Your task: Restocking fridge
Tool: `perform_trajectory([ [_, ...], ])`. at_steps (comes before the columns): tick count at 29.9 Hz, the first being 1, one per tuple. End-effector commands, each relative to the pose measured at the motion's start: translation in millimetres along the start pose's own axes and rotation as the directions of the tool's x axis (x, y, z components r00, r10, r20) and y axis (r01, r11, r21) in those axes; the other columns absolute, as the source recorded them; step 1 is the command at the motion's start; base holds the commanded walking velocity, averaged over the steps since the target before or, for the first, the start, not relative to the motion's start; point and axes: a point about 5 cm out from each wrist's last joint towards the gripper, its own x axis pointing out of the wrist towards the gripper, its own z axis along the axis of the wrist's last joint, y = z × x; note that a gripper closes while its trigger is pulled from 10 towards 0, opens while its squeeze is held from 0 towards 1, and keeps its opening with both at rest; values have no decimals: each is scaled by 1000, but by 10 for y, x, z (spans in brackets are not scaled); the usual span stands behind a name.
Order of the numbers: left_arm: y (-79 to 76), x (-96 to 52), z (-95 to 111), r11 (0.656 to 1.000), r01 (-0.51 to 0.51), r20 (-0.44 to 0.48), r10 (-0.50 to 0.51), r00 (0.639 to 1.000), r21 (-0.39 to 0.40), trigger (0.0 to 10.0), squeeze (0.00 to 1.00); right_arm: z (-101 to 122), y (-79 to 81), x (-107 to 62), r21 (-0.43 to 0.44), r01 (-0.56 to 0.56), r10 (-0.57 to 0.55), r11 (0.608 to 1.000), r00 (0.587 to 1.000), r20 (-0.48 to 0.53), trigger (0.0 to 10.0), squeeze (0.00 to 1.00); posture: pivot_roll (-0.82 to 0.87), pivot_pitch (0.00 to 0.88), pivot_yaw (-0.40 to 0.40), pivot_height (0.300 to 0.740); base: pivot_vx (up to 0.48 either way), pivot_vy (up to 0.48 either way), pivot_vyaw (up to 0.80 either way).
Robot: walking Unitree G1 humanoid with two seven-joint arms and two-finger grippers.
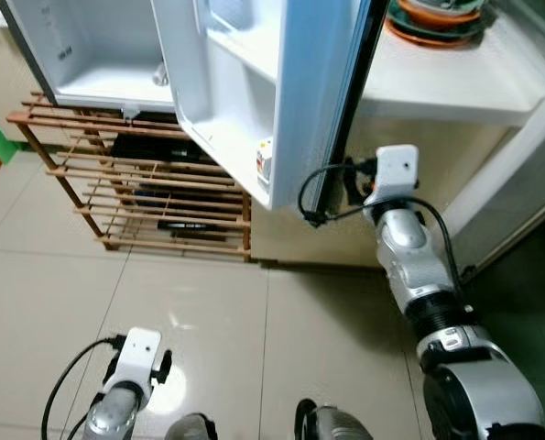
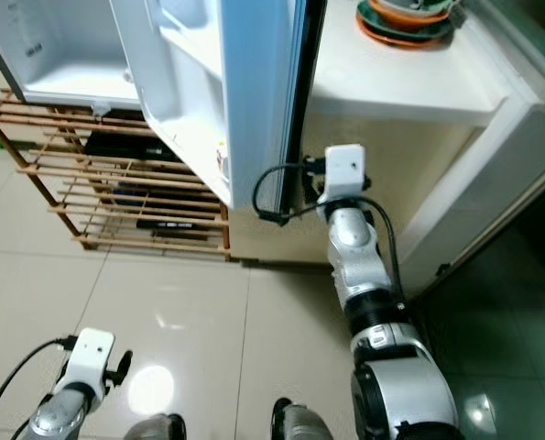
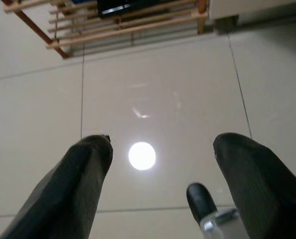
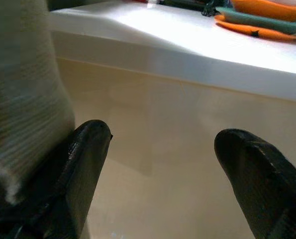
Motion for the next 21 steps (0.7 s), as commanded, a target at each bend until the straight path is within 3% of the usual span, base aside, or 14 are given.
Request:
perform_trajectory([
  [1, 9, -21, -2, 1000, 3, 7, -3, 1000, -2, 10000, 0, 8, 16, 6, 26, 2, -3, 1000, 1000, 5, 10000, 0, -23, 216, -35, 740, 0, 0, 0],
  [12, 68, -18, -147, 999, 2, -68, 0, 998, 36, 10000, 0, 232, 349, -118, 144, -111, 96, 983, 989, 108, 10000, 0, -65, 183, -34, 740, 0, 0, 0],
  [13, 38, 3, -138, 999, 13, -77, -10, 997, 44, 10000, 0, 371, 418, -187, 228, -145, 116, 963, 984, 135, 10000, 0, -70, 171, -32, 740, 0, 0, 0],
  [18, -21, 64, -91, 998, 37, -92, -32, 995, 54, 10000, 0, 630, 578, -373, 292, -305, 253, 907, 946, 203, 10000, 0, -90, 135, -26, 740, 0, 0, 0],
  [19, -42, 82, -82, 997, 52, -103, -45, 994, 66, 10000, 0, 684, 634, -443, 323, -374, 317, 869, 923, 217, 10000, 0, -99, 118, -24, 740, 0, 0, 0],
  [20, -73, 129, -42, 995, 61, -115, -52, 992, 77, 10000, 0, 865, 797, -695, 349, -608, 528, 713, 793, 302, 10000, 0, -121, 88, -14, 740, 0, 0, 0],
  [21, -73, 129, -42, 995, 61, -115, -52, 992, 77, 10000, 0, 865, 797, -695, 349, -608, 528, 713, 793, 302, 10000, 0, -121, 88, -14, 740, 0, 0, 0],
])
